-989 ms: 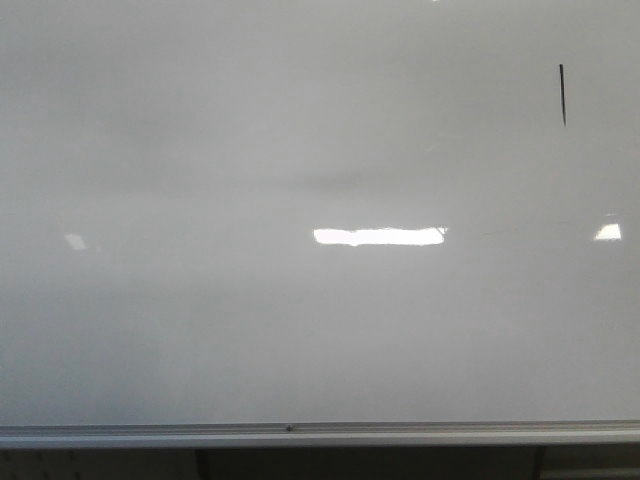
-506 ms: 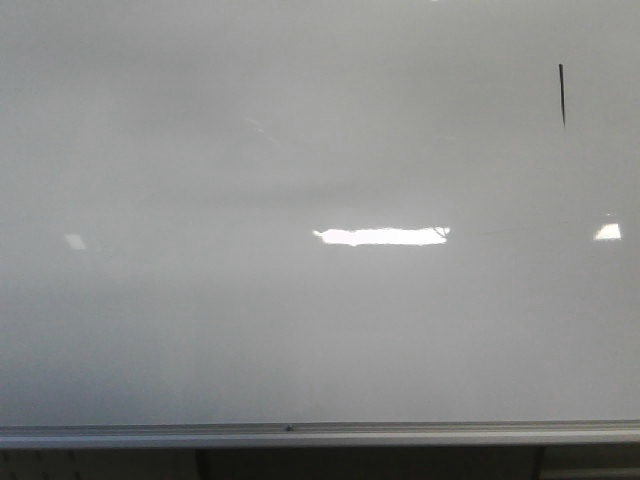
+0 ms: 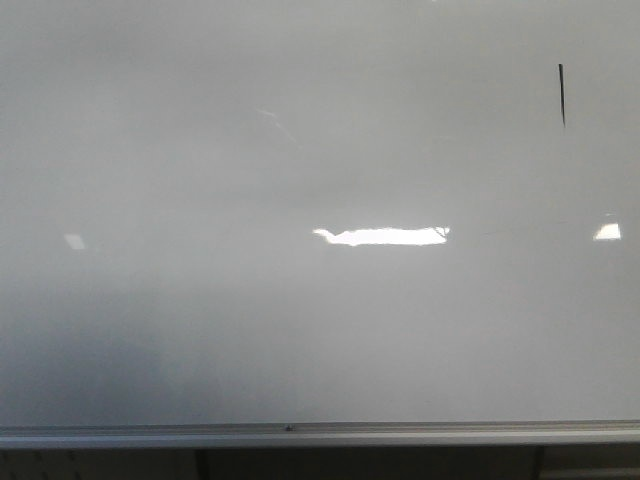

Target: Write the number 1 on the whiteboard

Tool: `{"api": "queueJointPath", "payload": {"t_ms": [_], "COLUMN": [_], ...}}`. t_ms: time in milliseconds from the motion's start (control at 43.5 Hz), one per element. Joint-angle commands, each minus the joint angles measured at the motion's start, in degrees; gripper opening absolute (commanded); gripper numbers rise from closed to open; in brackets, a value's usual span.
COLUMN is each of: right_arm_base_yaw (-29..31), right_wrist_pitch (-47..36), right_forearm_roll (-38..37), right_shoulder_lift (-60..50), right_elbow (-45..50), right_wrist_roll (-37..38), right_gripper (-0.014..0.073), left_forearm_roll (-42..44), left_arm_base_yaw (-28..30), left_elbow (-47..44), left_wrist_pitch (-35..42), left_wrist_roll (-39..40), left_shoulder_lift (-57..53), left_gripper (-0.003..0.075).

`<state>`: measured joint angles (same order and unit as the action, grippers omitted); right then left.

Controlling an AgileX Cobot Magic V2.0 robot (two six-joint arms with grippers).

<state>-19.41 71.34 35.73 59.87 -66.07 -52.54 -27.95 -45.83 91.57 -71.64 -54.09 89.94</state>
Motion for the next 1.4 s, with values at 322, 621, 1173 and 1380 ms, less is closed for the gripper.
{"api": "queueJointPath", "payload": {"t_ms": [322,621,1173,1380], "right_arm_base_yaw": [-0.20,-0.20,5.77,6.09], "right_wrist_pitch": [4.97,4.96,1.90,1.17], "right_forearm_roll": [2.75,2.41,0.43,0.43], "right_shoulder_lift": [-0.90,-0.90,-0.98,-0.98], "right_elbow": [-2.00,-2.00,-2.00,-2.00], "right_wrist_roll": [-0.34,-0.34,1.57,1.57], "right_gripper": [-0.0029,0.0218,0.0487,0.0487], "left_forearm_roll": [-0.64,2.36,29.12,29.21], "left_arm_base_yaw": [-0.39,-0.39,6.43,17.50], "left_elbow": [1.87,1.87,-5.11,-17.89], "left_wrist_pitch": [-1.14,-1.14,5.64,14.43], "left_wrist_roll": [-0.03,2.34,36.35,39.92], "left_shoulder_lift": [-2.09,-2.09,-13.84,-22.78], "left_gripper": [0.0118,0.0010,0.0010,0.0010]}}
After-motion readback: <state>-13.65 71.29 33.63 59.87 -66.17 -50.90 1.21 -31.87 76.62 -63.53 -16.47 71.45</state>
